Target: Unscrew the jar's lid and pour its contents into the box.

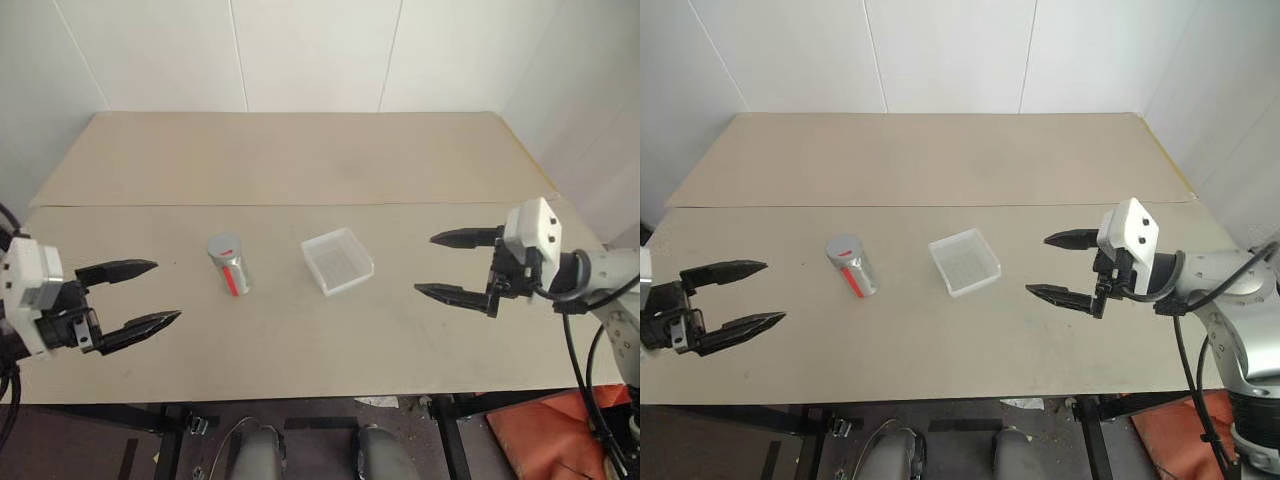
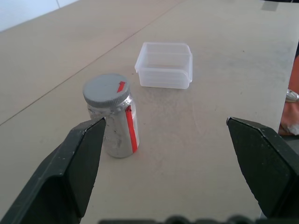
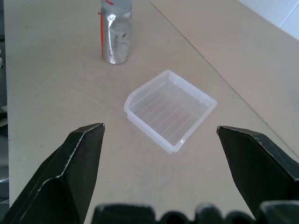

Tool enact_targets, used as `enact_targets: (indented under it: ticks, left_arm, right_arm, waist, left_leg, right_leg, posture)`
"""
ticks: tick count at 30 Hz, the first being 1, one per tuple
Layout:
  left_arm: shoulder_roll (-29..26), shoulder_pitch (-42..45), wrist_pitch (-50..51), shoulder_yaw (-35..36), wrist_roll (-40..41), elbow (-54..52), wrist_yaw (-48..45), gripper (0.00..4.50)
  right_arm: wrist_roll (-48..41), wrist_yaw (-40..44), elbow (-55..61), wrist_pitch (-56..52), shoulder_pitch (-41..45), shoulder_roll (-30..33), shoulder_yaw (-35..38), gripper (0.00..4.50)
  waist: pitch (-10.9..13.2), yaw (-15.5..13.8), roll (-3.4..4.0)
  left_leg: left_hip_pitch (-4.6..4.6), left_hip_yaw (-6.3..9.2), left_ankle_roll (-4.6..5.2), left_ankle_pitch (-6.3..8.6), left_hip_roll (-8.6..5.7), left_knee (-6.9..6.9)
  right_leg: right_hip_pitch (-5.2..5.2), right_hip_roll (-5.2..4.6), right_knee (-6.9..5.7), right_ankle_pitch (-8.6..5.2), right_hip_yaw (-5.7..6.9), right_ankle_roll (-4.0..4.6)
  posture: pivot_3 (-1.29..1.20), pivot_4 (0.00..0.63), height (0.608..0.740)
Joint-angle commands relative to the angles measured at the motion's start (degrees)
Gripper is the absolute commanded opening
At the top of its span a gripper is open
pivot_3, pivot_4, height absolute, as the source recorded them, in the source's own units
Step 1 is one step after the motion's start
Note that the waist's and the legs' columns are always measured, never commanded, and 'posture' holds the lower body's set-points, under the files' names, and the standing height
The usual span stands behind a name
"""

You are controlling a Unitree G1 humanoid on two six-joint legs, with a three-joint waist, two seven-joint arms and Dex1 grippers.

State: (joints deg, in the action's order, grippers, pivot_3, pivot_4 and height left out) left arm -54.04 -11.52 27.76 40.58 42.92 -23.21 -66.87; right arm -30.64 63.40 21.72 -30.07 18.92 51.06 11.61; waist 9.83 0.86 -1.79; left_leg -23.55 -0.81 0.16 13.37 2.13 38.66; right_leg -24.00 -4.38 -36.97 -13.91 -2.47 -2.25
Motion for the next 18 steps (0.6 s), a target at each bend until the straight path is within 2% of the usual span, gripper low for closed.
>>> enact_targets:
  ticks: [1,7,11,18]
  left_arm:
    - [1.18,-1.28,0.66,3.02,1.53,-3.89,1.98,4.48]
    - [4.51,-3.61,1.97,2.16,3.0,-8.4,5.45,4.48]
    - [6.66,-3.15,3.19,-0.43,2.0,-10.76,11.71,4.48]
    - [14.71,1.03,3.44,-11.84,-6.31,-12.74,28.75,4.48]
  right_arm:
    - [-0.89,0.94,-0.3,1.64,1.3,0.68,0.16,4.5]
    - [-2.5,2.32,-0.97,0.0,5.69,0.02,-2.81,4.5]
    - [-2.6,2.26,-2.05,-0.55,7.54,1.1,-2.86,4.5]
    - [-2.63,1.24,-1.55,-1.35,10.19,0.78,-4.46,4.5]
  waist:
    - [0.0,-0.14,0.0]
    - [0.0,0.15,0.0]
    - [0.0,0.0,0.0]
    - [0.0,-0.17,0.0]
  left_leg:
    - [0.0,0.0,0.0,0.0,0.0,0.0]
    - [0.03,0.0,0.0,0.0,-0.01,0.0]
    - [0.03,0.01,0.0,0.0,0.0,-0.01]
    - [0.04,0.05,0.0,0.0,-0.04,0.03]
  right_leg:
    - [0.01,0.0,0.0,0.0,0.0,0.0]
    - [0.02,0.0,-0.02,0.0,-0.01,0.01]
    - [0.03,0.0,-0.01,0.0,-0.01,0.01]
    - [0.1,-0.01,-0.01,0.0,0.01,0.02]
  posture:
    - [0.0,0.15,0.74]
    - [0.0,0.15,0.74]
    - [0.0,0.15,0.74]
    - [0.0,0.15,0.74]
